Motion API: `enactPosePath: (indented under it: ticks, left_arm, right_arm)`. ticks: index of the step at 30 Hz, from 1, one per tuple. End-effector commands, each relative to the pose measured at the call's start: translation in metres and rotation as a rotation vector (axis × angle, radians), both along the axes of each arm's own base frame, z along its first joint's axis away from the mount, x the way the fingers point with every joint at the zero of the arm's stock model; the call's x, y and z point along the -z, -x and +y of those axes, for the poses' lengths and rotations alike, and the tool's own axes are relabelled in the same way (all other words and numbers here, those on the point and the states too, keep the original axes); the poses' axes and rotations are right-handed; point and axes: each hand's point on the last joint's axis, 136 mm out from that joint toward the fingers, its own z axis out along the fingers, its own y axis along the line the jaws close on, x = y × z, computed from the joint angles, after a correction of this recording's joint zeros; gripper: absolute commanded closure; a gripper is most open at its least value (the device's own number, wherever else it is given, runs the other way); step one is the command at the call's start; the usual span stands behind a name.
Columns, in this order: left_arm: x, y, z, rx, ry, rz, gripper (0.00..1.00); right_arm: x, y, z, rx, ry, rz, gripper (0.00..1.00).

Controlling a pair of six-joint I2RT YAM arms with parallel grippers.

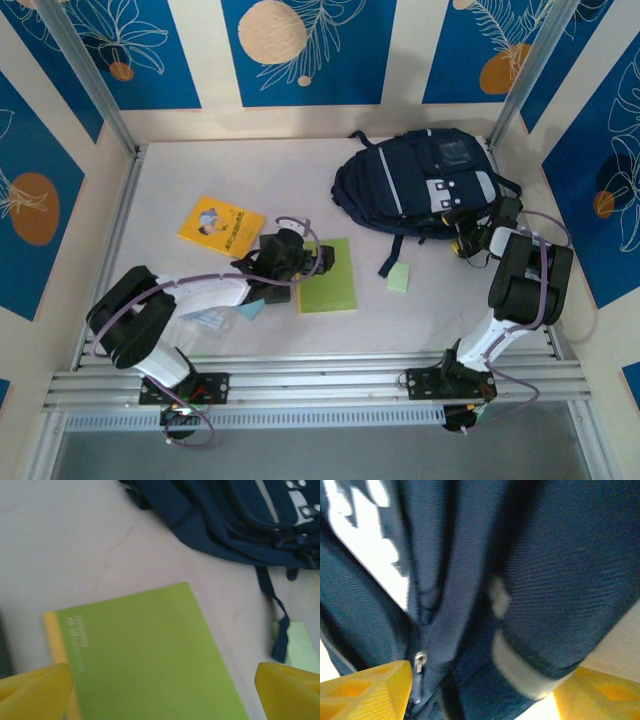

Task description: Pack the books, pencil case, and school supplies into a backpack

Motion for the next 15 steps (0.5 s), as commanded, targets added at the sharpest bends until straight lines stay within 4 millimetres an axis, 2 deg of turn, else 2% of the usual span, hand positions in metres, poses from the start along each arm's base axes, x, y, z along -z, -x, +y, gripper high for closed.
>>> enactPosePath:
  ticks: [1, 3, 4, 5, 7, 10, 13, 15]
  left_arm:
    - [-0.019, 0.002, -0.034, 0.062, 0.048, -0.033, 0.07]
    - [-0.019, 0.004, -0.046, 0.098, 0.036, -0.036, 0.06]
    - [-0.018, 0.004, -0.050, 0.110, 0.031, -0.035, 0.06]
    - [-0.017, 0.004, -0.052, 0.119, 0.028, -0.035, 0.06]
    - [-0.017, 0.004, -0.058, 0.144, 0.024, -0.044, 0.06]
    - [-0.018, 0.004, -0.067, 0.202, 0.006, -0.065, 0.06]
    - [-0.019, 0.006, -0.077, 0.264, 0.004, -0.074, 0.05]
    - [-0.024, 0.010, -0.088, 0.321, 0.020, -0.084, 0.06]
  right_arm:
    - [0.002, -0.006, -0.001, 0.045, -0.044, 0.001, 0.27]
    - [0.007, -0.010, -0.003, 0.055, -0.043, 0.003, 0.31]
    - [0.007, -0.014, -0.003, 0.053, -0.051, -0.002, 0.37]
    - [0.006, -0.018, -0.002, 0.044, -0.057, -0.016, 0.47]
    - [0.002, -0.025, 0.000, 0.024, -0.070, -0.042, 0.73]
    - [-0.013, -0.032, 0.008, -0.028, -0.073, -0.089, 0.97]
    - [-0.042, -0.029, 0.028, -0.093, -0.069, -0.144, 1.00]
    - [-0.066, -0.024, 0.049, -0.156, -0.043, -0.174, 1.00]
